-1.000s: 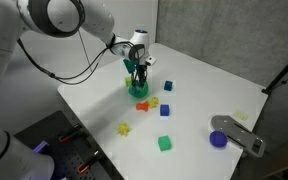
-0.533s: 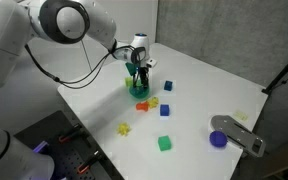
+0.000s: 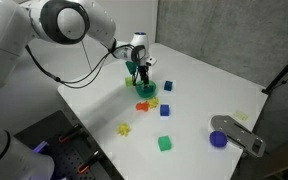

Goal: Put the green toy in the bowl

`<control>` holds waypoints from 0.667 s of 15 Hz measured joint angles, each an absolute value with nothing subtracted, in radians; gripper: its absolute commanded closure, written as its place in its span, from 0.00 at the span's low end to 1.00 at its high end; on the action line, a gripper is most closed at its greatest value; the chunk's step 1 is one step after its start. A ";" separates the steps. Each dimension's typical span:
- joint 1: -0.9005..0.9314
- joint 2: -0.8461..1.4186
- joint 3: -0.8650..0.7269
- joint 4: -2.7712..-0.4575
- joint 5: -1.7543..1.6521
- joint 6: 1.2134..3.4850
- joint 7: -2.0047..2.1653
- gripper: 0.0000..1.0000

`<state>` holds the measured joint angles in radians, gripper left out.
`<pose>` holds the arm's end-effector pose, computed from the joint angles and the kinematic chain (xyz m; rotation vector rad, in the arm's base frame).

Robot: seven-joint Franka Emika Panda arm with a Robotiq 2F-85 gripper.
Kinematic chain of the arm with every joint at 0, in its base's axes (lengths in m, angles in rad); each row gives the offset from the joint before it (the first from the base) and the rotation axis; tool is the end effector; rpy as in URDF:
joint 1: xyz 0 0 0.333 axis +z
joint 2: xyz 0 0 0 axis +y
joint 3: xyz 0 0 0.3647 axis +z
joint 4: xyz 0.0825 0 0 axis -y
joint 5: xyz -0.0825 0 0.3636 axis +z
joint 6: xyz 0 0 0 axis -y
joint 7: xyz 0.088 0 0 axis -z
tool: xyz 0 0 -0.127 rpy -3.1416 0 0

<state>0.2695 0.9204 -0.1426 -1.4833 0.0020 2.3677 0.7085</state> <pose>0.7218 0.1122 0.1493 2.9218 -0.7913 0.0308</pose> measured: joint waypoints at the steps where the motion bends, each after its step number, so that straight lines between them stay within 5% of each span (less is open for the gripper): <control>1: 0.270 0.916 -0.143 -1.479 0.002 2.361 0.708 0.00; 10: 0.249 0.792 -0.133 -1.539 0.002 2.308 0.640 0.00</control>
